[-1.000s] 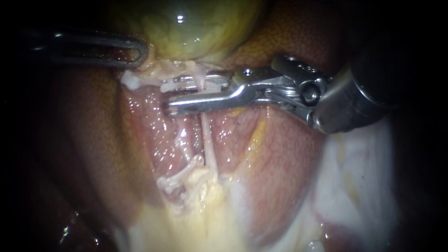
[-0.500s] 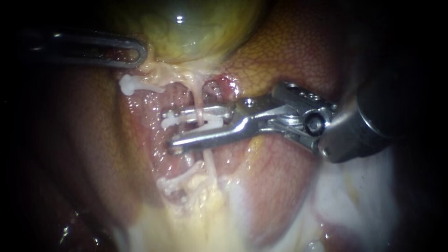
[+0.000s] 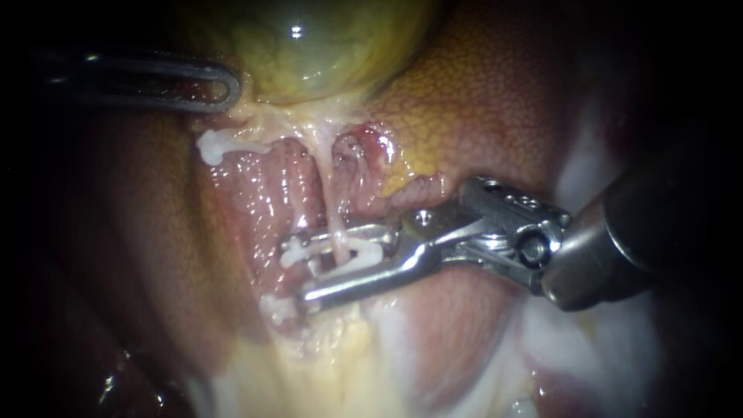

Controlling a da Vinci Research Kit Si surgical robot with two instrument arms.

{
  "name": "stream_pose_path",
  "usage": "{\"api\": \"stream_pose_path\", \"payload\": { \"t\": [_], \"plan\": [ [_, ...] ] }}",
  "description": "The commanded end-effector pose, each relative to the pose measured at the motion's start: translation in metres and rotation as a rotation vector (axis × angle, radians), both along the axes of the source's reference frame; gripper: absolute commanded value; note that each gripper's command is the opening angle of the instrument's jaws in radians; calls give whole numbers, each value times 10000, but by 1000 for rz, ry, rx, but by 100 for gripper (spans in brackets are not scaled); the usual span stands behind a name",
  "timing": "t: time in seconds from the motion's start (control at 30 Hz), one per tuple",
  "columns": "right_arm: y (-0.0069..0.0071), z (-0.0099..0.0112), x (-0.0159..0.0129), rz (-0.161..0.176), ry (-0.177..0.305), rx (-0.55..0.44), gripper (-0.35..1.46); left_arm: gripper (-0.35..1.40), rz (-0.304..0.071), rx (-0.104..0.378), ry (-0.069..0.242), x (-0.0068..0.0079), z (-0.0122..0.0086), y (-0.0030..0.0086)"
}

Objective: Clipping first clip right tube

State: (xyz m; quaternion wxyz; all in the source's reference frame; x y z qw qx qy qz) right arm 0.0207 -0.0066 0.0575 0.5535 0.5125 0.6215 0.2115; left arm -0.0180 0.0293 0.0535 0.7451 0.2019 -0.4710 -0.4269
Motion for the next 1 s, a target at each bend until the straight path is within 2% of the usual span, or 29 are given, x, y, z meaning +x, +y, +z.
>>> {"api": "stream_pose_path", "payload": {
  "t": [0.03, 0.23, 0.37, 0.7, 0.77, 0.87, 1.0],
  "plan": [
    [-2, 1, 1, -3, -1, 4, 38, -35, 0, 0, 0, 0, 0, 0],
    [-5, 3, 1, -8, -5, 12, 33, -35, 0, 0, 0, 0, 0, 0],
    [-4, 3, 0, -8, -6, 12, 23, -35, 0, 0, 0, 0, 0, 0],
    [-2, 4, -2, -8, -12, 17, -15, -35, 0, 0, 0, 0, 0, 0],
    [-2, 4, -2, -11, -19, 27, -35, -35, 0, 0, 0, 0, 0, 0],
    [-1, 5, -3, -20, -43, 62, -35, -35, 0, 0, 0, 1, 0, 0],
    [-2, 5, -3, -21, -42, 61, -35, -35, 1, 0, 0, 1, 0, 0]
  ]
}}
